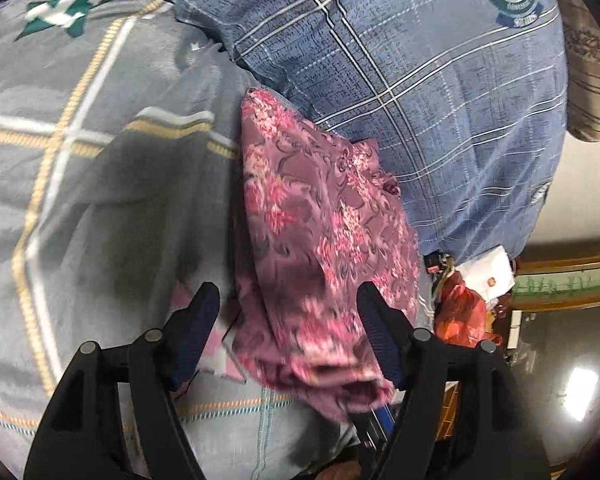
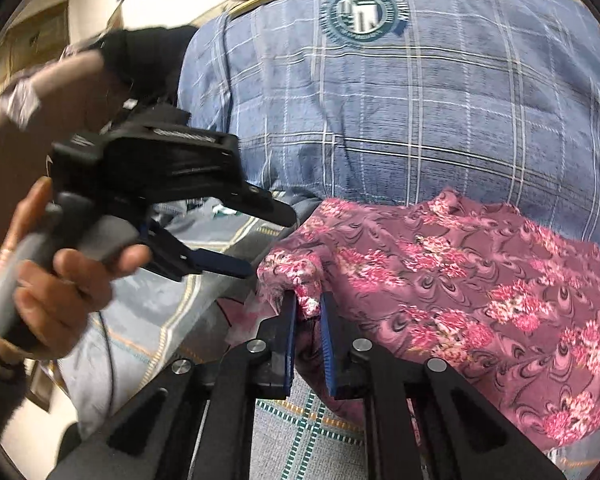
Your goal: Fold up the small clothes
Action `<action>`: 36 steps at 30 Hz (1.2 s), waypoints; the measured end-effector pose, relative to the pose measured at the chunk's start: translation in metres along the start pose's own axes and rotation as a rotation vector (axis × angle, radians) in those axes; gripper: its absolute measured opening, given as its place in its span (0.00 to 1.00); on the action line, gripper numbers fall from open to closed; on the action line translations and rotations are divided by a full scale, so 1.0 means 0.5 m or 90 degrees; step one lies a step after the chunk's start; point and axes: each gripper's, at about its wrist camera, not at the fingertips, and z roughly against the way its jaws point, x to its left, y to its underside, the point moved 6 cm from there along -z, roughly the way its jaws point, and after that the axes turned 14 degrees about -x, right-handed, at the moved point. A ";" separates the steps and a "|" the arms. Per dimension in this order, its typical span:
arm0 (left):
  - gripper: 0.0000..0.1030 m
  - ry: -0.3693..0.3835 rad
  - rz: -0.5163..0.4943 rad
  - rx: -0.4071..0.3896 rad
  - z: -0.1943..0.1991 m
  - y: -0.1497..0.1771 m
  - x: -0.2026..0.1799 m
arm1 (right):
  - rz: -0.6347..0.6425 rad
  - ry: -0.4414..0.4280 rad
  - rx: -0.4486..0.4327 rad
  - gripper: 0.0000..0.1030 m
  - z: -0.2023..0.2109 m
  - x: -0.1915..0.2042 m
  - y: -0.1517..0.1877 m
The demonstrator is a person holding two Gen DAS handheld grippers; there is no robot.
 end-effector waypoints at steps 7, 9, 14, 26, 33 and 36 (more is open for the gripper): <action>0.70 -0.061 -0.034 0.032 -0.070 -0.008 -0.003 | -0.057 -0.033 0.029 0.12 -0.021 -0.040 0.007; 0.70 -0.065 -0.042 0.043 -0.078 -0.005 0.000 | -0.042 -0.043 0.064 0.16 -0.039 -0.028 0.025; 0.70 -0.058 -0.063 0.066 -0.082 -0.004 0.006 | 0.002 -0.050 0.124 0.52 -0.054 0.009 0.080; 0.70 -0.040 -0.069 0.075 -0.071 -0.025 0.013 | 0.199 0.086 0.103 0.14 -0.116 0.036 0.097; 0.70 -0.041 -0.048 0.082 -0.101 -0.026 -0.021 | 0.104 0.050 0.020 0.12 -0.051 -0.003 0.027; 0.60 -0.045 -0.097 0.050 -0.098 -0.023 -0.065 | 0.083 0.039 0.005 0.12 -0.036 -0.007 0.011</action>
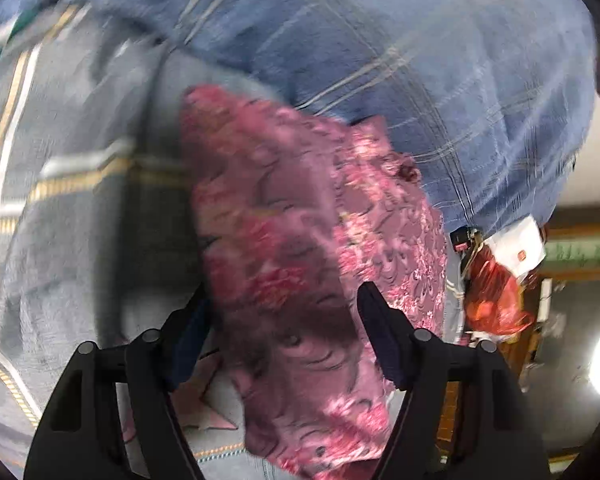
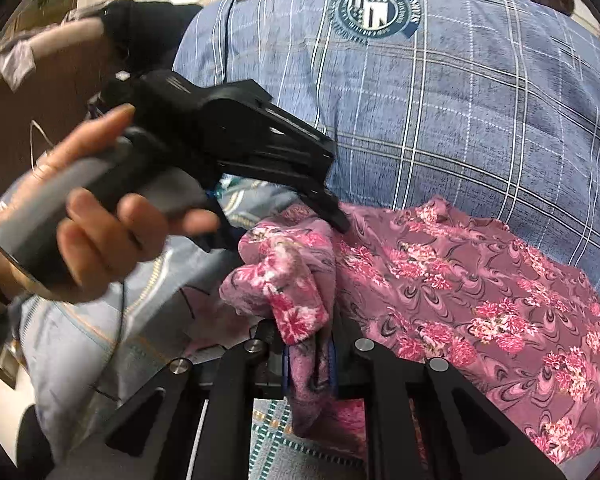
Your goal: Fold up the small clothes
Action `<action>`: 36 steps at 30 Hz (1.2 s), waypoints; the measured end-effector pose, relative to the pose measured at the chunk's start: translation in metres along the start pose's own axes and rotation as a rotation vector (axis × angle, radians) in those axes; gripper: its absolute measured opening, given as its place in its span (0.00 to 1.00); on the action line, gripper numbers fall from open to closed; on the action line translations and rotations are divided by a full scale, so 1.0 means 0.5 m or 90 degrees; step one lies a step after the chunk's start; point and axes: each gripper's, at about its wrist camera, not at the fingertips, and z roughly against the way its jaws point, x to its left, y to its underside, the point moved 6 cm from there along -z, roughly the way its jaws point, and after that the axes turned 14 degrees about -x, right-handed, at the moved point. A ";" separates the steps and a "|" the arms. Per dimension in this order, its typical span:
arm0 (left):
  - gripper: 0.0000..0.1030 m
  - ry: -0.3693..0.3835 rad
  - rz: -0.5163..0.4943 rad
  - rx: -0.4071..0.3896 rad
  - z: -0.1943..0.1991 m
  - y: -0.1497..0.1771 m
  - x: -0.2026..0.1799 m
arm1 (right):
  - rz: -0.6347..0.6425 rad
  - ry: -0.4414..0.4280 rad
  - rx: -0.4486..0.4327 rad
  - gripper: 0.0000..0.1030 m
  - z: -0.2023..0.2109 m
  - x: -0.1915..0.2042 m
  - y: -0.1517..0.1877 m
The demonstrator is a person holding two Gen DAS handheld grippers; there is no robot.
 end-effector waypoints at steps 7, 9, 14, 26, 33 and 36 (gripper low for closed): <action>0.22 -0.018 -0.056 -0.060 0.029 -0.008 -0.081 | -0.117 -0.025 -0.024 0.12 0.031 -0.057 -0.010; 0.20 -0.020 -0.070 -0.072 0.035 -0.005 -0.109 | -0.163 -0.031 -0.037 0.12 0.048 -0.080 -0.013; 0.18 -0.031 -0.124 -0.094 0.037 0.009 -0.197 | -0.248 -0.038 -0.069 0.12 0.095 -0.136 -0.019; 0.18 -0.041 -0.222 -0.097 -0.040 0.063 -0.411 | -0.425 -0.013 -0.141 0.12 0.213 -0.310 0.009; 0.14 -0.036 -0.251 -0.056 -0.133 0.112 -0.518 | -0.494 0.011 -0.171 0.12 0.270 -0.404 0.047; 0.13 -0.036 -0.276 -0.033 -0.189 0.148 -0.560 | -0.515 0.028 -0.189 0.10 0.294 -0.447 0.065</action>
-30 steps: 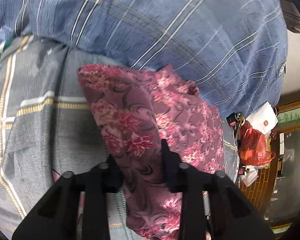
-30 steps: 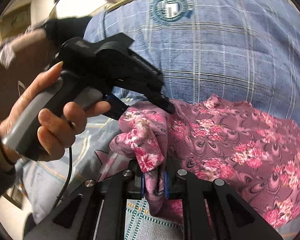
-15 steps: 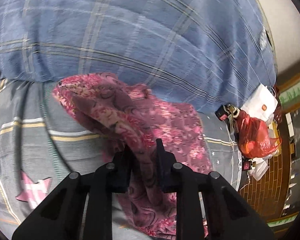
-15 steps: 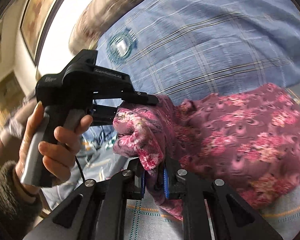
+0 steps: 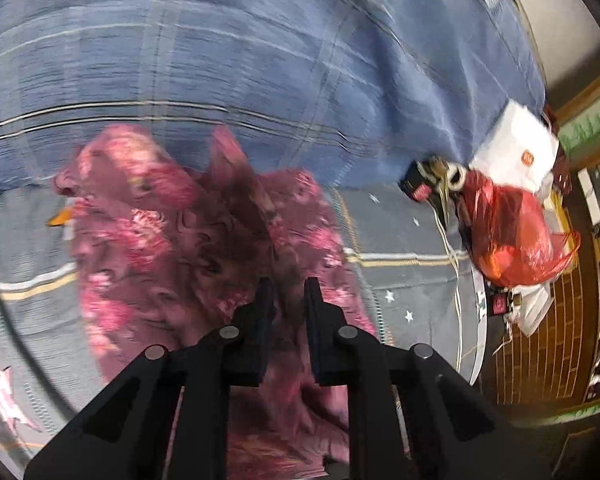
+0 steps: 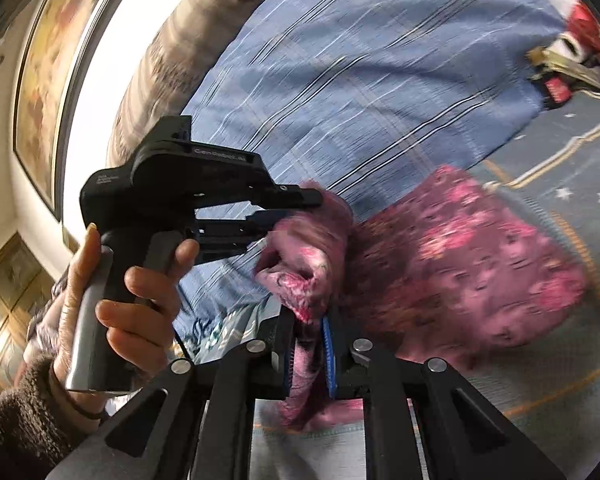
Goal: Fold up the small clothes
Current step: 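Fold the held end over the blouse bundle with the right tool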
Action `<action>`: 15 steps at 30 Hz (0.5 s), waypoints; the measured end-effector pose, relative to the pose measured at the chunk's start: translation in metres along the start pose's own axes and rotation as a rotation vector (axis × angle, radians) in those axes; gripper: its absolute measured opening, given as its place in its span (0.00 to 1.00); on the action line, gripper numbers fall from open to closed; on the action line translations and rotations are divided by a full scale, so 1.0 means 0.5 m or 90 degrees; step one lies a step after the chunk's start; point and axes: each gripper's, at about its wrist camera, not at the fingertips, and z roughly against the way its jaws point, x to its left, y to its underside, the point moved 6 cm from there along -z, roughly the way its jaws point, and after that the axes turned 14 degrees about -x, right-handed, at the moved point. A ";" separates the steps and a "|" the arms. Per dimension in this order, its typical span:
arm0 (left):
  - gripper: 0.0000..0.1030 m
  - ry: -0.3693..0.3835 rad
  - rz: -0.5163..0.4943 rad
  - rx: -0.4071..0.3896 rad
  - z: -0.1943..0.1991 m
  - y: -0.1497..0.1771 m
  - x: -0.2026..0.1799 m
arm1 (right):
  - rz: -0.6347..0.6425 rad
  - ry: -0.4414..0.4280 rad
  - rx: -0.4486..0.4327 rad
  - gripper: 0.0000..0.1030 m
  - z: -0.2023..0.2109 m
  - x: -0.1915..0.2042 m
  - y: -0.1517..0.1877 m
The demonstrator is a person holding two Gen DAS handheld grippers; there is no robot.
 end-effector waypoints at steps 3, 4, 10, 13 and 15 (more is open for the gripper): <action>0.13 -0.004 -0.015 0.025 -0.056 0.020 -0.039 | -0.027 0.019 -0.008 0.10 0.009 -0.048 -0.020; 0.13 -0.008 -0.016 0.038 -0.078 0.030 -0.048 | -0.034 0.022 -0.007 0.09 0.011 -0.061 -0.022; 0.14 0.005 0.010 0.026 -0.073 0.035 -0.036 | -0.066 0.075 0.028 0.09 0.000 -0.161 -0.003; 0.35 -0.020 0.020 -0.038 0.007 0.010 0.042 | -0.118 0.088 0.073 0.22 0.000 -0.206 0.013; 0.51 -0.067 0.037 -0.090 0.055 0.000 0.113 | -0.107 0.086 0.056 0.23 0.024 -0.207 -0.013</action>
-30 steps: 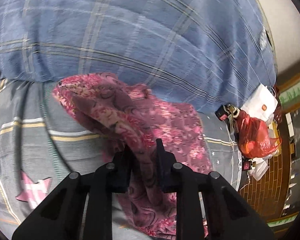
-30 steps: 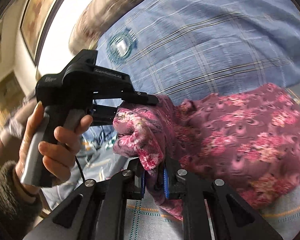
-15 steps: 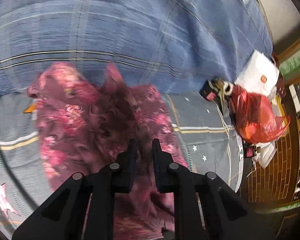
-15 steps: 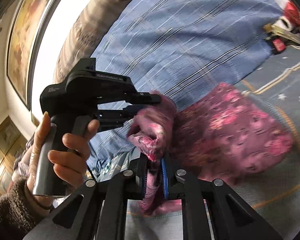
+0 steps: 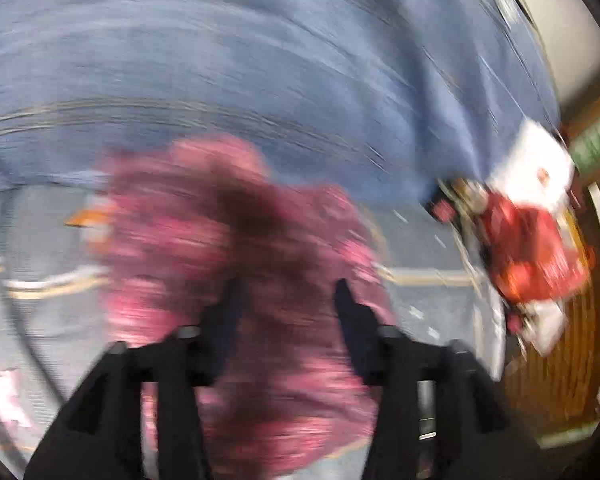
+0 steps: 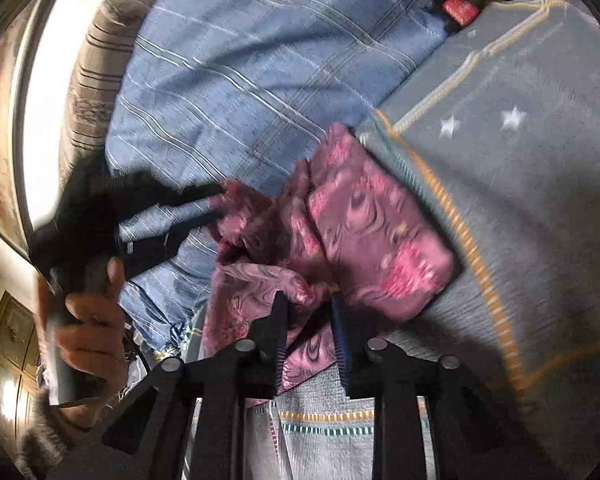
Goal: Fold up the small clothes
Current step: 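Fold the held end over the blouse bundle with the right tool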
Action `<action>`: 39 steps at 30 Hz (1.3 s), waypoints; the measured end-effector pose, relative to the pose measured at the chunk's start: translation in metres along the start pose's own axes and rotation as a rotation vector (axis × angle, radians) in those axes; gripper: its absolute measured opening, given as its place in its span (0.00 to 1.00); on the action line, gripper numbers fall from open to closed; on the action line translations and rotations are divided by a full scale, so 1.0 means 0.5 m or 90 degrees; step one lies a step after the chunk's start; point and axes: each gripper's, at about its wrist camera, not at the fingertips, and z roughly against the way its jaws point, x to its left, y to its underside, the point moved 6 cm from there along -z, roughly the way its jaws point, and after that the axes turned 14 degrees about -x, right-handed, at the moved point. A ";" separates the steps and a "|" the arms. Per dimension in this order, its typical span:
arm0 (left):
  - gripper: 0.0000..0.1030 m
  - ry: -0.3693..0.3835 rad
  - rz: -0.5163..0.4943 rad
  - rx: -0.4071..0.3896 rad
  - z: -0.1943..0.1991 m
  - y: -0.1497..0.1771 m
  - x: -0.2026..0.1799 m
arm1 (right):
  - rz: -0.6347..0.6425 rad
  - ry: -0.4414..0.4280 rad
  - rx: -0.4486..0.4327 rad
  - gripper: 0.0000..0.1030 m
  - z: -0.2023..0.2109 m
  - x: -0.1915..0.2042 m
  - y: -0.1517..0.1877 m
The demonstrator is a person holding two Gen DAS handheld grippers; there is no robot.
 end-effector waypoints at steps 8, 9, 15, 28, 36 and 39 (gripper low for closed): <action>0.51 -0.030 0.124 0.057 -0.034 0.072 0.164 | 0.047 -0.040 0.081 0.66 -0.142 0.056 -0.114; 0.51 -0.028 0.123 0.059 -0.039 0.081 0.166 | 0.044 -0.032 0.100 0.66 -0.171 0.053 -0.109; 0.51 -0.007 0.107 0.057 -0.041 0.092 0.161 | 0.077 -0.058 0.176 0.66 -0.281 0.075 -0.063; 0.52 0.008 0.063 0.037 0.021 0.116 0.117 | 0.242 -0.096 0.094 0.09 -0.192 0.190 -0.067; 0.59 -0.012 0.018 0.082 -0.023 0.176 0.086 | 0.155 0.090 0.117 0.08 -0.201 -0.027 -0.086; 0.58 -0.021 0.011 0.069 -0.012 0.162 0.085 | 0.127 0.085 0.102 0.16 -0.191 -0.027 -0.106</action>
